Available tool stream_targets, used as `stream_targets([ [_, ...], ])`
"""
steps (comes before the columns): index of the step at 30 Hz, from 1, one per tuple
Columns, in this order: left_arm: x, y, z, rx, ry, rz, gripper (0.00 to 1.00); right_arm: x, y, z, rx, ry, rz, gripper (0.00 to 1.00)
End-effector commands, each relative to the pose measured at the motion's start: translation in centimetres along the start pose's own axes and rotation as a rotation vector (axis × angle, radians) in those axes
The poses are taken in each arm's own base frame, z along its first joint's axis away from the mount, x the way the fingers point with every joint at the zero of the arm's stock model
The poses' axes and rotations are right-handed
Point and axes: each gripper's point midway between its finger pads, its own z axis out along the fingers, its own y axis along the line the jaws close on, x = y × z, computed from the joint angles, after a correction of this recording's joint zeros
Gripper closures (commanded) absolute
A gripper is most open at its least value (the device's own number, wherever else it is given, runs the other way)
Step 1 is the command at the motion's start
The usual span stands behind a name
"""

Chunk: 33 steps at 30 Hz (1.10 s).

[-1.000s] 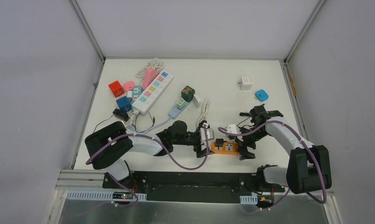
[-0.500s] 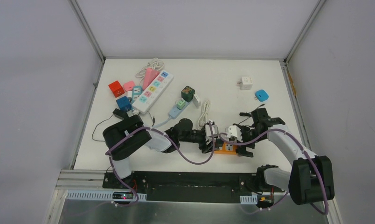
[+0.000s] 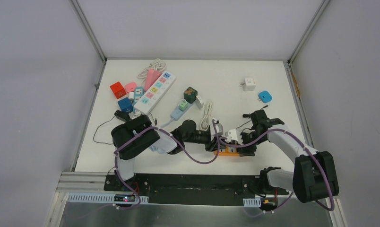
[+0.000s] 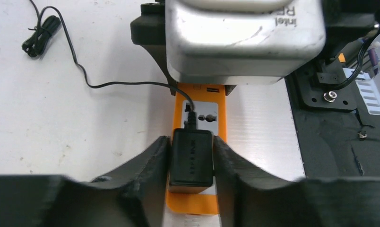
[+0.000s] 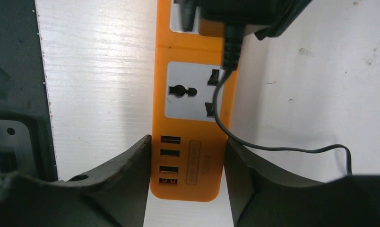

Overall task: Pull the plug off the socket
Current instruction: Remove the plug from the socket.

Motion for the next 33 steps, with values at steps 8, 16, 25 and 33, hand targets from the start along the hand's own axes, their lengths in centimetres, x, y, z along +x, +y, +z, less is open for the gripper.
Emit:
stream_targets([
  [8,-2.2,0.1,0.4,-0.006,-0.015,0.079,1.00,0.0,-0.5,0.0,-0.006,0.025,-0.015,0.75],
  [16,-2.3,0.5,-0.7,-0.099,0.024,0.103,1.00,0.5,-0.6,0.1,-0.013,0.061,-0.018,0.93],
  [25,-3.4,0.8,-1.6,-0.107,-0.141,-0.072,1.00,0.7,0.0,-0.1,-0.068,0.087,-0.024,1.00],
  [33,-6.3,2.0,-3.9,-0.234,-0.212,-0.090,1.00,-0.8,-0.3,-0.6,-0.047,0.031,0.010,0.67],
])
